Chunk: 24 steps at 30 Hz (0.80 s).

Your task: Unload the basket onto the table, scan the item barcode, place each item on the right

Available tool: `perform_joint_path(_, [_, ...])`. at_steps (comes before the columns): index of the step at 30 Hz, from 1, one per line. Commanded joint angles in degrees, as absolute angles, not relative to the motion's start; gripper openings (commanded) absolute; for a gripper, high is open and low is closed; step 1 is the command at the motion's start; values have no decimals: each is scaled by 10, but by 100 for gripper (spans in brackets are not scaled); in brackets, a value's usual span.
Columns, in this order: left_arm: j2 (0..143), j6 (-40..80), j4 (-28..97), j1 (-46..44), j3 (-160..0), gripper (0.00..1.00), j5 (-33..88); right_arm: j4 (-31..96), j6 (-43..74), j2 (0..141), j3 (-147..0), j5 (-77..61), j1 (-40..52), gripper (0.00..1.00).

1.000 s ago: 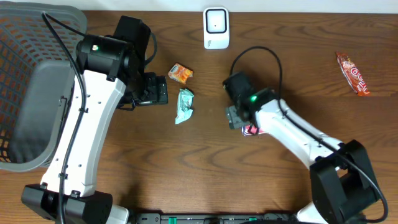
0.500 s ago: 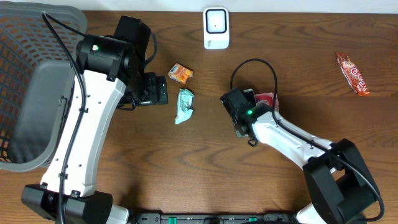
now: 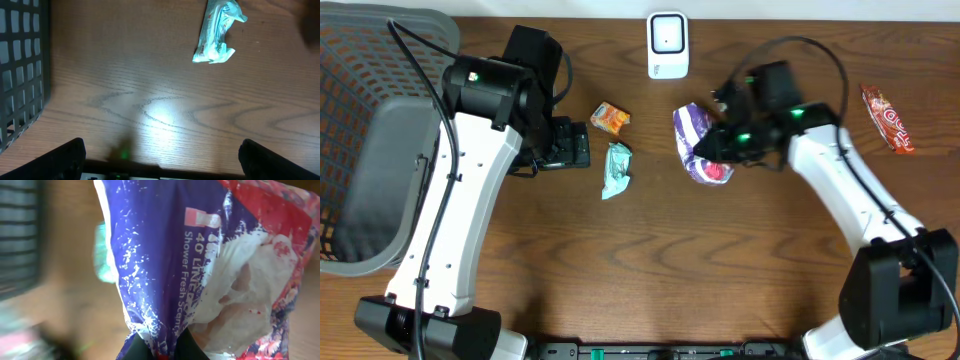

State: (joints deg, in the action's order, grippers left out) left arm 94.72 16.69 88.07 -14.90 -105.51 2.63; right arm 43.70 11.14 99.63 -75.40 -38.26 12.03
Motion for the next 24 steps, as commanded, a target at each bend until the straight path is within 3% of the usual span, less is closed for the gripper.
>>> perform_joint_path(1, [951,167,882,-149,-1059,98,23,426,55,1025,-700,-682,78,1])
perform_joint_path(8, [951,167,882,-149,-1059,98,23,370,61,1100,-611,-748,-2,3])
perform_joint_path(12, [951,167,882,-149,-1059,98,23,376,77,1109,-618,-661,-59,21])
perform_joint_path(15, [951,167,882,-149,-1059,98,23,448,76,1097,-665,-522,-94,45])
perform_joint_path(24, [951,167,882,-149,-1059,98,23,655,29,1073,-835,-326,-85,56])
